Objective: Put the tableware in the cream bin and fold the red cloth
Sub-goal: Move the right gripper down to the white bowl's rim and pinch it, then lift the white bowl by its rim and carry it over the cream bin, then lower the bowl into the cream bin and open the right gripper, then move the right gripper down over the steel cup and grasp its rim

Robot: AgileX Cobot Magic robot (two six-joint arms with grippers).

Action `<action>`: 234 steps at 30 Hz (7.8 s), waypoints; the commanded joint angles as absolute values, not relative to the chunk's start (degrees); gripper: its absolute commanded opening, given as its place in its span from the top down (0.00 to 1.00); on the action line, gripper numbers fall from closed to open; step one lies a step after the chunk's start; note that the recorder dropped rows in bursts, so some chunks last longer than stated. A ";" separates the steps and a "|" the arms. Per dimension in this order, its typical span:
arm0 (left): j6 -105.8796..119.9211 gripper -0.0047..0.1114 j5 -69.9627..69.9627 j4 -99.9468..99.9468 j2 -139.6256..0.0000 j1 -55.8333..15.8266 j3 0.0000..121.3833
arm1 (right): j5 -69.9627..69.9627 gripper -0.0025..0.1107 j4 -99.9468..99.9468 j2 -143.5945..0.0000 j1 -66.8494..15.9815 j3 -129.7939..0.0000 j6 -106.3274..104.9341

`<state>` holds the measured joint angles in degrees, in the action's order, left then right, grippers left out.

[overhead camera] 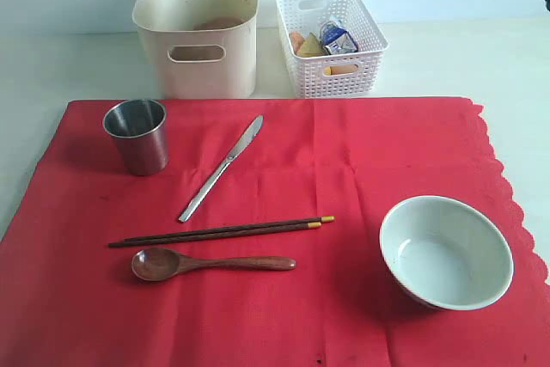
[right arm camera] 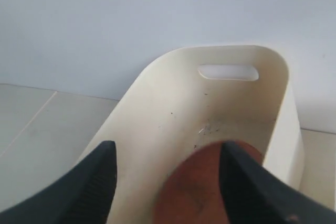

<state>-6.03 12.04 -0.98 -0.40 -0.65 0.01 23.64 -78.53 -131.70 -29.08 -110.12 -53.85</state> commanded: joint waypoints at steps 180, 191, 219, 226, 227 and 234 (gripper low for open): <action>-5.97 0.94 11.84 -0.63 0.00 -0.58 0.00 | 20.66 0.48 -95.24 -129.88 -30.63 -103.94 -85.87; -5.97 0.94 11.84 -0.63 0.00 -0.58 0.00 | 42.23 0.60 -22.68 -110.65 -30.52 -103.71 -33.83; -5.97 0.94 11.84 -0.63 0.00 -0.58 0.00 | 33.58 0.98 -57.80 -110.74 -38.31 -80.04 -71.26; -5.97 0.94 11.84 -0.63 0.00 -0.58 0.00 | 18.05 0.77 -57.80 -116.11 -46.33 -80.51 -71.42; -5.97 0.94 11.84 -0.63 0.00 -0.58 0.00 | 17.23 0.71 -57.80 -116.62 -46.94 -80.88 -71.58; -5.97 0.94 11.84 -0.63 0.00 -0.58 0.00 | 20.53 0.39 -50.06 -120.95 -51.45 -87.19 -71.27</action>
<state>-6.03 12.04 -0.98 -0.40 -0.65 0.01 19.06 -54.00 -119.53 -50.02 -84.47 -71.72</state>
